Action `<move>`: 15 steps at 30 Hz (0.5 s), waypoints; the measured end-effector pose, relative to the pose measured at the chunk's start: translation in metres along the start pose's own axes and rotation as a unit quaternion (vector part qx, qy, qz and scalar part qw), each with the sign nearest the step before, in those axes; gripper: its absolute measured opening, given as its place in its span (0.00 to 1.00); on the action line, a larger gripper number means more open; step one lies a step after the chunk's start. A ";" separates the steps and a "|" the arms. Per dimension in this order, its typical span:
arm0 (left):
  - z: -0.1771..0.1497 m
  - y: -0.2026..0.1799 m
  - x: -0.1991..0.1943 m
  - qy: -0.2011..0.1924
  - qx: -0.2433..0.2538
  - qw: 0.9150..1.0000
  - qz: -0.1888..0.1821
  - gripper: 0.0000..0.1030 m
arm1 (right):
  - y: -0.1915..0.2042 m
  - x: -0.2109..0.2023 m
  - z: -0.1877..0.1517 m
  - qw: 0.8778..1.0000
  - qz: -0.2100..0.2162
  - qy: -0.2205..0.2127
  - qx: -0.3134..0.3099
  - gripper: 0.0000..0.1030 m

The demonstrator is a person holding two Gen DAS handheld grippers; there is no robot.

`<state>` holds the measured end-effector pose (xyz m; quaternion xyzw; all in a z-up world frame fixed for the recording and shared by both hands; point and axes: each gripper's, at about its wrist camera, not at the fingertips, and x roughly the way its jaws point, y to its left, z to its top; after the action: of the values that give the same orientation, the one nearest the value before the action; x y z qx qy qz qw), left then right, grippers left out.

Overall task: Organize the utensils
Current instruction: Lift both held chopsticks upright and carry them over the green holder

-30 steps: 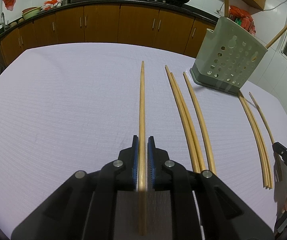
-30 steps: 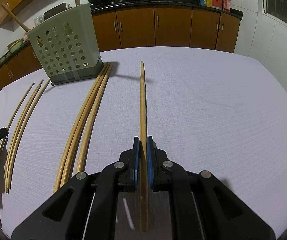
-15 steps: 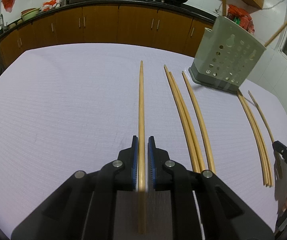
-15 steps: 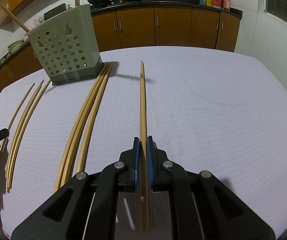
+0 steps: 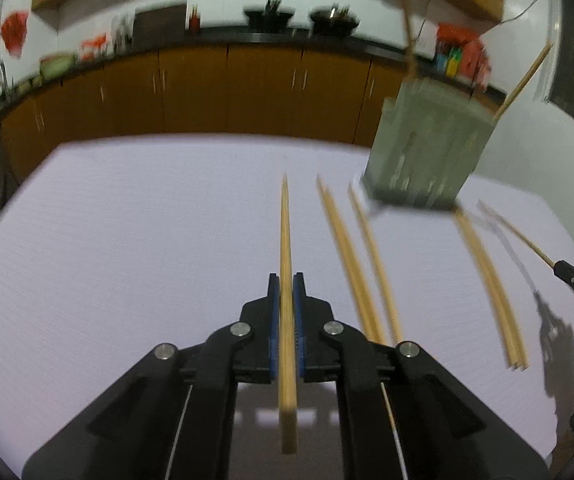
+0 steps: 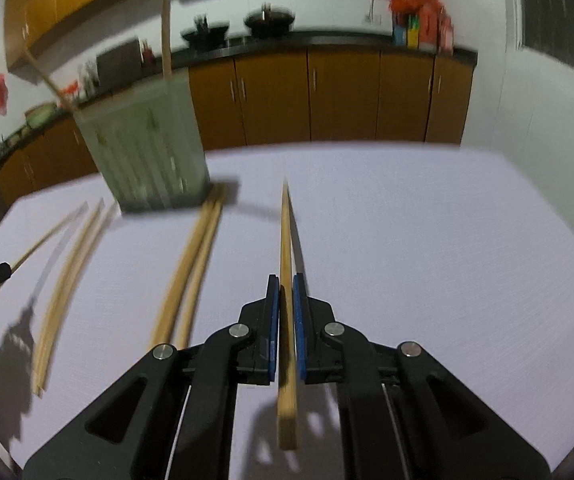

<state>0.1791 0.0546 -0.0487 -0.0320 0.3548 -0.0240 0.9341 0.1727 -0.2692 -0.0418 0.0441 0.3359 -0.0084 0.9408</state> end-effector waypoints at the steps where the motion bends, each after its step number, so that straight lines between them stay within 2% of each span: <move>1: 0.010 0.000 -0.013 -0.022 0.004 1.000 -0.003 0.08 | 0.000 -0.007 0.006 1.000 0.001 -0.013 0.000 0.08; 7: 0.058 0.002 -0.056 -0.102 -0.001 0.994 -0.027 0.07 | 0.000 -0.042 0.044 0.996 0.008 -0.088 -0.003 0.08; 15: 0.090 -0.002 -0.076 -0.128 0.000 0.990 -0.059 0.07 | 0.006 -0.065 0.070 0.991 0.022 -0.133 0.002 0.08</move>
<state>0.1823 0.0619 0.0690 -0.0553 0.2300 -0.0747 0.9687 0.1664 -0.2702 0.0536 0.0513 0.2063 0.0056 0.9771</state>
